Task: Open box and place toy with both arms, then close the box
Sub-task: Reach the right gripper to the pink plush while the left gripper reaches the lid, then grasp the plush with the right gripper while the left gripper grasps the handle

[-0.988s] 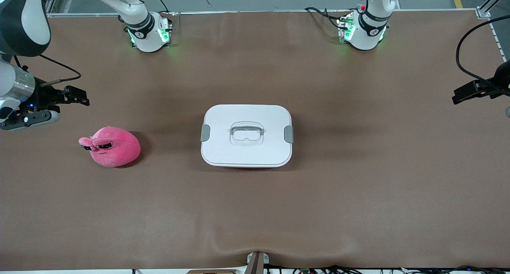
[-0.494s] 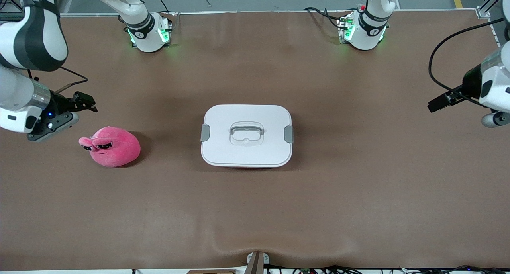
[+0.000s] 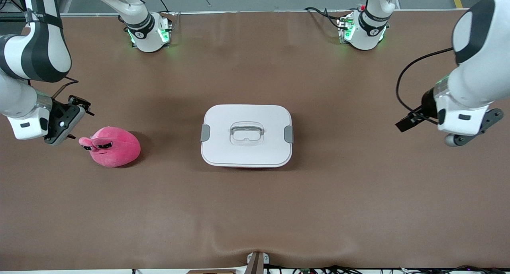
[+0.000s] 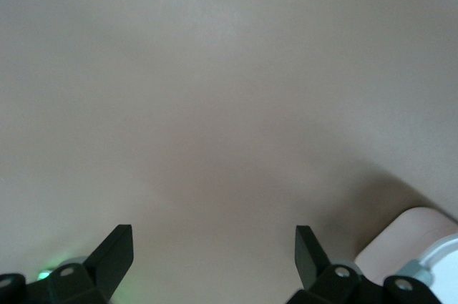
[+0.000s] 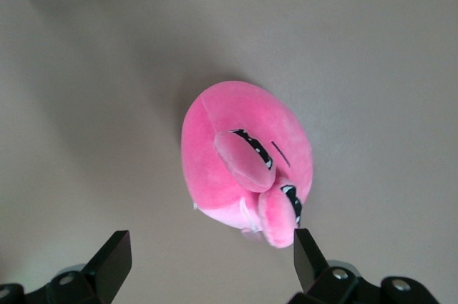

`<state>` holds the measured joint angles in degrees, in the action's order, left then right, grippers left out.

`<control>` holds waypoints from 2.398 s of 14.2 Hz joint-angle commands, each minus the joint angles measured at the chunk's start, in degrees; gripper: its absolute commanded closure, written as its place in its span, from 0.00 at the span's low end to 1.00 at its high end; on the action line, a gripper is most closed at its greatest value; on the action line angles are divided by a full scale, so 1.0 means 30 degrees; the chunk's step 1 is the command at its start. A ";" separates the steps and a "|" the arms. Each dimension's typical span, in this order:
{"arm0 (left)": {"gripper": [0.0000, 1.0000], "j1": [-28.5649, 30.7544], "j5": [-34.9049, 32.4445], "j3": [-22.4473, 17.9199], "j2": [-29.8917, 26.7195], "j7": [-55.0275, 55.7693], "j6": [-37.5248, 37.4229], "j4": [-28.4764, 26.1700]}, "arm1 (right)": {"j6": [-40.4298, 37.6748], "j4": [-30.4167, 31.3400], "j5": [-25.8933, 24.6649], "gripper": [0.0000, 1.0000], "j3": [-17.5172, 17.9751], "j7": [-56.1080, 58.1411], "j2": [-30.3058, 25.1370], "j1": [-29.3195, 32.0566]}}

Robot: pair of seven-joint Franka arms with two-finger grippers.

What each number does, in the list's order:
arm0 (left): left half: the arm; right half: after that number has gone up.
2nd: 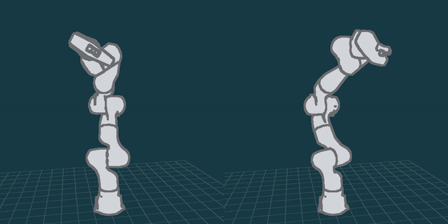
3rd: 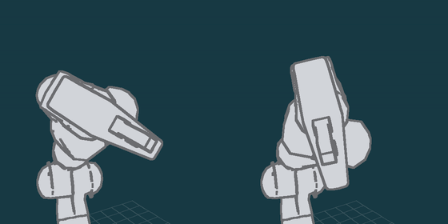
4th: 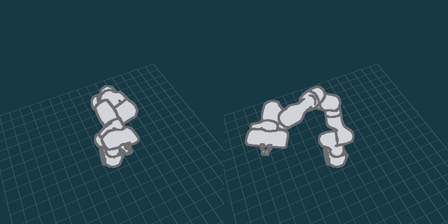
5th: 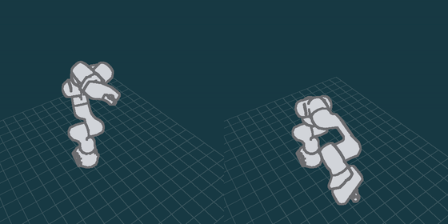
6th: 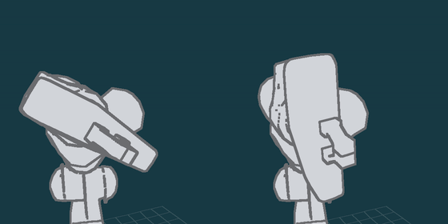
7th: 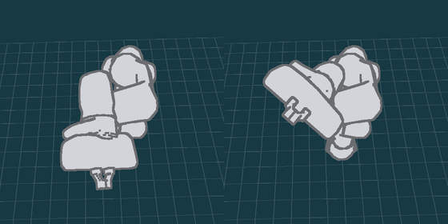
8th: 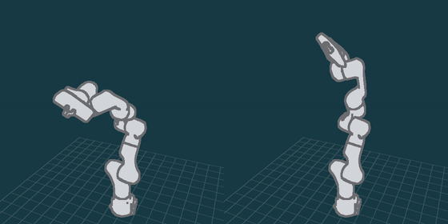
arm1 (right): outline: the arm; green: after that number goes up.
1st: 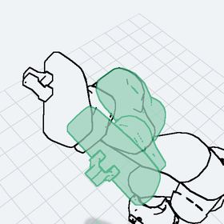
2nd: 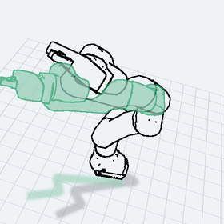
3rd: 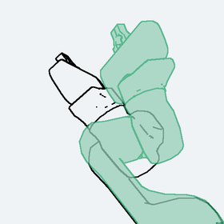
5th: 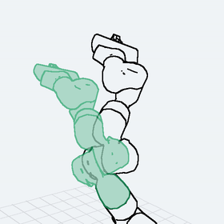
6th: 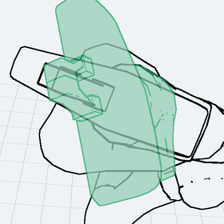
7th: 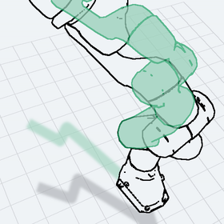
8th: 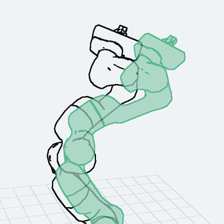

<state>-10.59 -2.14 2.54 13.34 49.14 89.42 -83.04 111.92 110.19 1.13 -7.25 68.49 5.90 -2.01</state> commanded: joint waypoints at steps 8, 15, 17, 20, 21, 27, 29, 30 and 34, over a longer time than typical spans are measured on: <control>0.00 -0.3879 0.0451 -0.0057 0.2203 1.1848 0.3881 0.0611 | 0.3650 0.2704 0.0034 0.00 0.0188 0.5793 -0.0298 0.0143; 0.00 -0.6223 0.0451 -0.0057 0.3405 1.9470 0.6139 0.0611 | 0.7046 0.3526 -0.0053 0.00 0.0188 0.8864 0.0608 -0.0854; 0.00 -0.6692 0.0451 -0.0057 0.3640 2.0995 0.6667 0.0611 | 0.7166 0.3583 -0.0053 0.00 0.0217 0.9075 0.0960 -0.0737; 0.00 -0.7395 0.0451 -0.0057 0.3962 2.3019 0.7370 0.0582 | 0.7225 0.3583 -0.0053 0.00 0.0188 0.9104 0.1663 -0.0678; 0.00 -0.7659 0.0451 -0.0057 0.4079 2.3489 0.7634 0.0582 | 0.7254 0.3555 -0.0053 0.00 0.0188 0.9104 0.1984 -0.0649; 0.00 -0.9651 0.0187 -0.0174 0.5454 2.6650 0.9712 0.0582 | 0.7899 0.3525 -0.0024 1.00 0.0218 1.0011 0.2486 -0.0063; 0.00 -1.0062 0.0158 -0.0232 0.5865 2.7940 1.0707 0.0611 | 0.7899 0.3525 -0.0024 1.00 0.0218 1.0041 0.2486 -0.0092; 0.00 -1.0325 0.0129 -0.0291 0.6070 2.8527 1.1118 0.0611 | 0.7899 0.3496 -0.0024 1.00 0.0218 1.0041 0.2486 -0.0092; 0.00 -1.1115 -0.1040 -0.0291 0.6918 3.0957 1.1853 0.1047 | 0.7870 0.3379 -0.0024 1.00 0.0218 1.0188 0.2311 -0.0092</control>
<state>-41.80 -3.13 2.58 32.05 138.04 124.24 -82.56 135.36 120.21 1.12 -6.98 97.82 13.74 -2.90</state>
